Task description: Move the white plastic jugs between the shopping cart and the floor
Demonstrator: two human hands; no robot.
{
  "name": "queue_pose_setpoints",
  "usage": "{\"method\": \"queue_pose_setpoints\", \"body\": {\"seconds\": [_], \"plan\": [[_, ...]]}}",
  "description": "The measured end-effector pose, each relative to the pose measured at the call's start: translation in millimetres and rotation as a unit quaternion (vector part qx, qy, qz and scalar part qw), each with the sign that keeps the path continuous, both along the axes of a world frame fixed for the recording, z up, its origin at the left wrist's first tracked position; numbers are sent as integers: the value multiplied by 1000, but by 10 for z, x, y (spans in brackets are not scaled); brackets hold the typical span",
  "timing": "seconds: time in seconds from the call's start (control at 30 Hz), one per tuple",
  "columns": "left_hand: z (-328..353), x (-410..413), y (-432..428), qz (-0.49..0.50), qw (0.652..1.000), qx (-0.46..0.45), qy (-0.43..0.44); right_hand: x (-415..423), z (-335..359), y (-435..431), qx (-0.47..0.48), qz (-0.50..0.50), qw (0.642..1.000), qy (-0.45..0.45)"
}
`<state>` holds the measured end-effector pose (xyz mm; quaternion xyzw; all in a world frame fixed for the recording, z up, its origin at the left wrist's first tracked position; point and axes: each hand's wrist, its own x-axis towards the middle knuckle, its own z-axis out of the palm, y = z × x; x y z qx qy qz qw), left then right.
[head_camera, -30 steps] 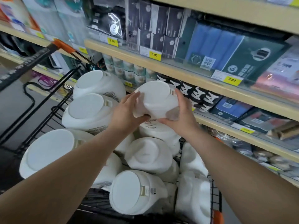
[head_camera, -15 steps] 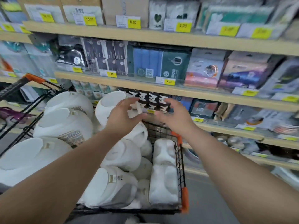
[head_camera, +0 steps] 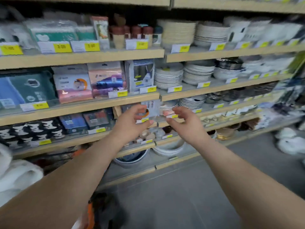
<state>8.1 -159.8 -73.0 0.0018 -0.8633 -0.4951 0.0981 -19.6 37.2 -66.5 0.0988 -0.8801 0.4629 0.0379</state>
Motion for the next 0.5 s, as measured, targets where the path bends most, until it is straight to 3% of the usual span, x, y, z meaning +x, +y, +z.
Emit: {"method": "queue_pose_setpoints", "body": {"seconds": [0.3, 0.5], "plan": [[-160, -1405, 1950, -202, 978, 27, -33, -545, -99, 1888, -16, -193, 980, -37], [-227, -2508, 3102, -296, 955, 19, -32, -1244, -156, 2905, -5, -314, 949, -36]]}}
